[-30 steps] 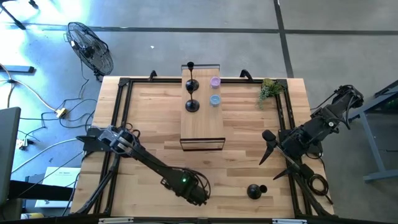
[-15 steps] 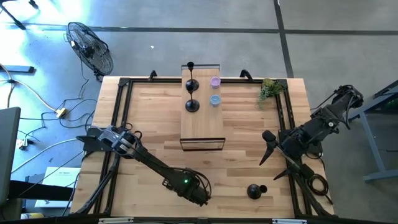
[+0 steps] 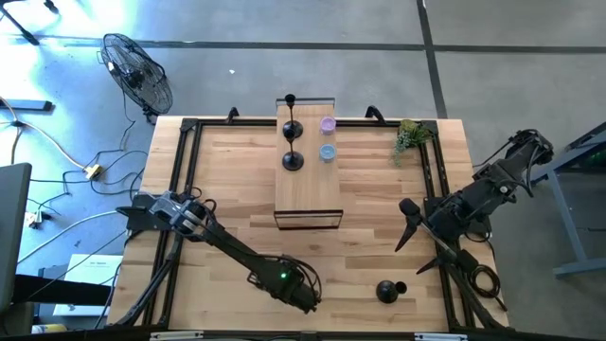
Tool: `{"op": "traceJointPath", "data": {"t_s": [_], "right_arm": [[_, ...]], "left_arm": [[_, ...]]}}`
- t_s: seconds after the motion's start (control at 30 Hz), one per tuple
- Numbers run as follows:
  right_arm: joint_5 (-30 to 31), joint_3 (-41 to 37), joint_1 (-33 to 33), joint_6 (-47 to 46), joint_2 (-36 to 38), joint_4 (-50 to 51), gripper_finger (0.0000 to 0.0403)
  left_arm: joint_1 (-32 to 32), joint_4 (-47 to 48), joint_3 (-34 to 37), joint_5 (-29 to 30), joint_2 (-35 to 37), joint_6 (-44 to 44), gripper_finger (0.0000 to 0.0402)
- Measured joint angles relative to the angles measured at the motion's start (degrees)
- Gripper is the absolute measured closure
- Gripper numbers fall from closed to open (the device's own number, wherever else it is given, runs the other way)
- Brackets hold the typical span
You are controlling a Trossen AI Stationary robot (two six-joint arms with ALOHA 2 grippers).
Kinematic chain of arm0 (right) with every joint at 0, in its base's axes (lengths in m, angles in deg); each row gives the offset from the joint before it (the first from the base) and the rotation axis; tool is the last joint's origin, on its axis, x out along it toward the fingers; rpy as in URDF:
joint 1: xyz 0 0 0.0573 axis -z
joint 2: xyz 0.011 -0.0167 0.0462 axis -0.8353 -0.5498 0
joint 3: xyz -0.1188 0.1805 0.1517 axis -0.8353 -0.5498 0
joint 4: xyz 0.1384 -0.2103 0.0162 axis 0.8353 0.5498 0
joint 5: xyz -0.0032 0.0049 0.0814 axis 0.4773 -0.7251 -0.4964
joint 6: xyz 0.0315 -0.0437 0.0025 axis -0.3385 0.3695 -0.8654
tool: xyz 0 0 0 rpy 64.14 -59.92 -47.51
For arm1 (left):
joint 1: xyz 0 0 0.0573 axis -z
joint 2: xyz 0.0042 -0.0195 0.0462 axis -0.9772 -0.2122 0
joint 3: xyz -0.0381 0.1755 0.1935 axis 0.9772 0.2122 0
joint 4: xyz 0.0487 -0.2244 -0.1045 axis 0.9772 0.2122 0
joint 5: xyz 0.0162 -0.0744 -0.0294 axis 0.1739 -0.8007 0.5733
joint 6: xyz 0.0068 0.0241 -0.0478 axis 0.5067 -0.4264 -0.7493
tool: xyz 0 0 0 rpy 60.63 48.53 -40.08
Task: Pick & Place candle stick holders
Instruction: Put the yellow scented candle on the shelf
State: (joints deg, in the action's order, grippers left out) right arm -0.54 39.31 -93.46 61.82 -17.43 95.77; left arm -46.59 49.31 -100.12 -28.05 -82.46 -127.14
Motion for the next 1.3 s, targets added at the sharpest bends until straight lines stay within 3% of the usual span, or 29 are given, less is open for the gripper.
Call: {"op": "traceJointPath", "data": {"t_s": [0.17, 0.53, 0.73, 1.0, 1.1, 1.3], "right_arm": [[-0.76, 0.0, 0.02, -0.82, 0.0, 0.0, 0.0121], [-1.68, 0.0, 0.02, -1.74, 0.0, 0.0, 0.0121], [-1.61, 0.0, 0.0, -1.48, 0.0, -0.02, 0.0121], [1.63, 0.0, 0.0, 1.25, 0.02, -0.02, 0.0121], [5.94, 0.0, 0.0, 1.29, 0.02, -0.02, 0.0121], [14.96, 0.0, 0.0, 1.22, -0.41, -0.36, 0.0121]], "left_arm": [[0.0, -0.02, 0.0, -0.09, 0.04, -0.06, 0.0179], [-0.02, 1.71, -0.65, -1.34, 0.04, 1.89, 0.0179], [0.0, 9.2, -7.17, -3.27, 0.05, 6.29, 0.0179], [-0.48, 24.38, -25.39, 4.37, 0.09, 10.99, 0.0179], [-0.44, 20.6, -24.76, 8.93, 4.05, 12.6, 0.0179], [-0.79, 24.0, -25.98, 17.07, 8.57, 10.76, 0.0179]]}}
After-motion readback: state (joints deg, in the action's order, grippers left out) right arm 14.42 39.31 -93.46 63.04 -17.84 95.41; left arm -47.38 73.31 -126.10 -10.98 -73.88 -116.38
